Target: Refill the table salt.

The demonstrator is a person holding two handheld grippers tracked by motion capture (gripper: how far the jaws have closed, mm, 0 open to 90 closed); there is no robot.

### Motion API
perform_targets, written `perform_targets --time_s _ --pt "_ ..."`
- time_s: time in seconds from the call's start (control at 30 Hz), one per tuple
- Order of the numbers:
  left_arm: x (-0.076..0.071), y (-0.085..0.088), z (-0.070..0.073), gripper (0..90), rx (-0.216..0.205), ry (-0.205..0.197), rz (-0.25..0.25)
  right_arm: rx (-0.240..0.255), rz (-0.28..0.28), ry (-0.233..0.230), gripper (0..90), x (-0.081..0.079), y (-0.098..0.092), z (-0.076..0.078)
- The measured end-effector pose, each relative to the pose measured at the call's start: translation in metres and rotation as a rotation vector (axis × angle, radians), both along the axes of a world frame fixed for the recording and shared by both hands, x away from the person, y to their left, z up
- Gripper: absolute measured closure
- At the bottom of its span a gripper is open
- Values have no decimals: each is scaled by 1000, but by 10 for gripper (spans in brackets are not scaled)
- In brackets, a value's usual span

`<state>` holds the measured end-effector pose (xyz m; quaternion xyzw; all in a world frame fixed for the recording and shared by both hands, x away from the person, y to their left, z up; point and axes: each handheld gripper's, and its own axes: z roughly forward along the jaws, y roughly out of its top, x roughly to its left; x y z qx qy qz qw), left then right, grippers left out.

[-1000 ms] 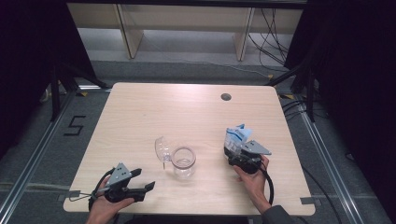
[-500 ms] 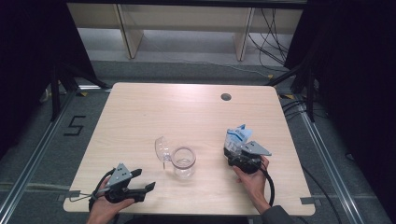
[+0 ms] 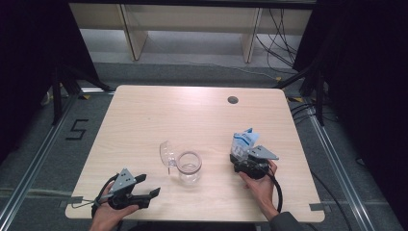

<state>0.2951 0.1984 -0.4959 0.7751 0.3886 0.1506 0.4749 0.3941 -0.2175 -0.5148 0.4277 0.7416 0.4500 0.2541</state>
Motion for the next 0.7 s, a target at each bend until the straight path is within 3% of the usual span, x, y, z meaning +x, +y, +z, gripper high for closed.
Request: perform_targets --time_s 0.13,0.37,0.53,0.7 --pt "0 0 0 264 3 9 9 -3 11 -9 318 1 -1 -1" --pt "0 1 0 266 3 2 2 13 34 20 299 -1 -1 1" --pt "0 0 0 266 0 -1 1 -1 29 4 394 0 -1 0" --pt "0 1 1 267 6 -1 1 -3 29 0 417 0 -2 1"
